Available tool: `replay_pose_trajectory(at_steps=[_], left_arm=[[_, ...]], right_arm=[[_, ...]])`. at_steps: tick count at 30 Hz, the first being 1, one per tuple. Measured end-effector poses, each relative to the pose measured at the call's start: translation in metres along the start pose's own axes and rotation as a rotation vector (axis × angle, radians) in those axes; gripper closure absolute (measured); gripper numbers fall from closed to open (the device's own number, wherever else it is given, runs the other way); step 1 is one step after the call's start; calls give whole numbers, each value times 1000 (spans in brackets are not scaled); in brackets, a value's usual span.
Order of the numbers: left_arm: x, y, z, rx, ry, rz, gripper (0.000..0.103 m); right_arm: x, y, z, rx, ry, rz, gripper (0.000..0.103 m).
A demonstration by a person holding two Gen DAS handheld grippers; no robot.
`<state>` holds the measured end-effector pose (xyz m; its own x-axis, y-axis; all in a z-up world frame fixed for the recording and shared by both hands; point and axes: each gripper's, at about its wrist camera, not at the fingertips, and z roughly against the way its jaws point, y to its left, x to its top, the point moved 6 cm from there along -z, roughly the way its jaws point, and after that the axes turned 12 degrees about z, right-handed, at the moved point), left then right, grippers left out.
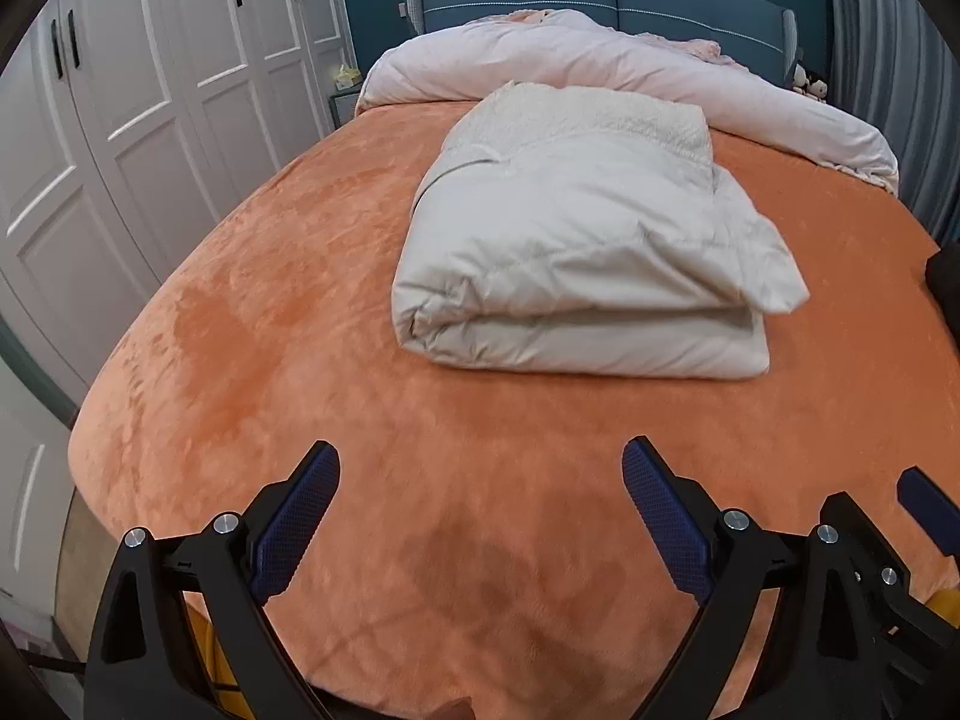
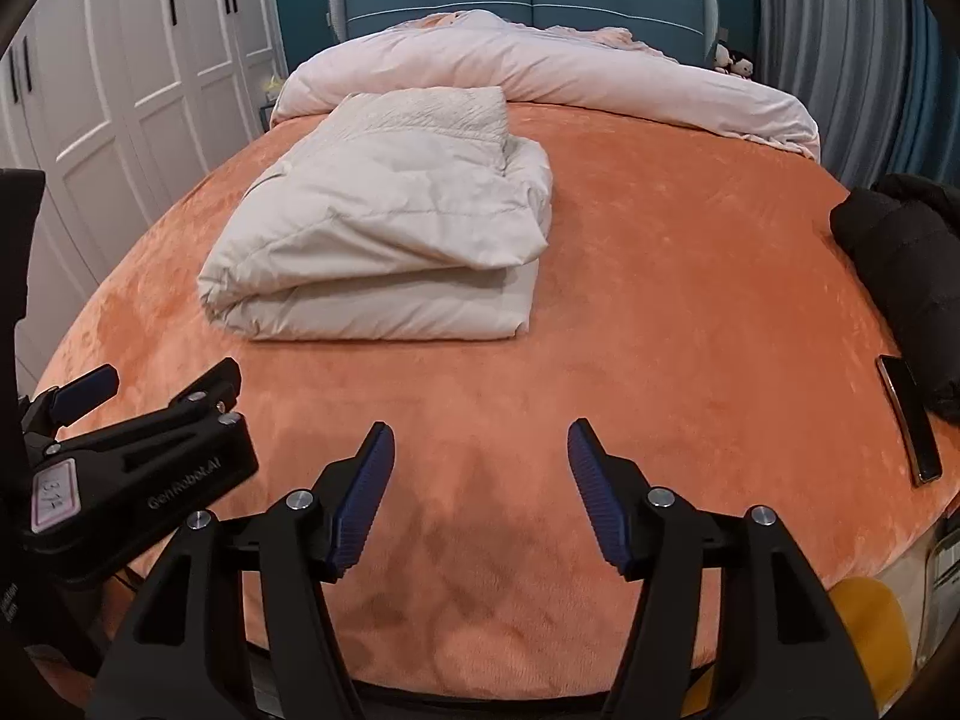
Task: Fold large clothes
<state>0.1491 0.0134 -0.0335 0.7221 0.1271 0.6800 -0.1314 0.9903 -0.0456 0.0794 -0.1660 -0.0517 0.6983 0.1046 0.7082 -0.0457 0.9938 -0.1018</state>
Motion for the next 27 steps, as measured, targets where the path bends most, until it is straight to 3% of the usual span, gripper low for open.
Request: replay_pose_trajectory(at_steps=[27], left_arm=[[-14, 7, -1, 14, 14, 8, 10]], right_arm=[[-12, 8, 3, -17, 6, -4, 42]])
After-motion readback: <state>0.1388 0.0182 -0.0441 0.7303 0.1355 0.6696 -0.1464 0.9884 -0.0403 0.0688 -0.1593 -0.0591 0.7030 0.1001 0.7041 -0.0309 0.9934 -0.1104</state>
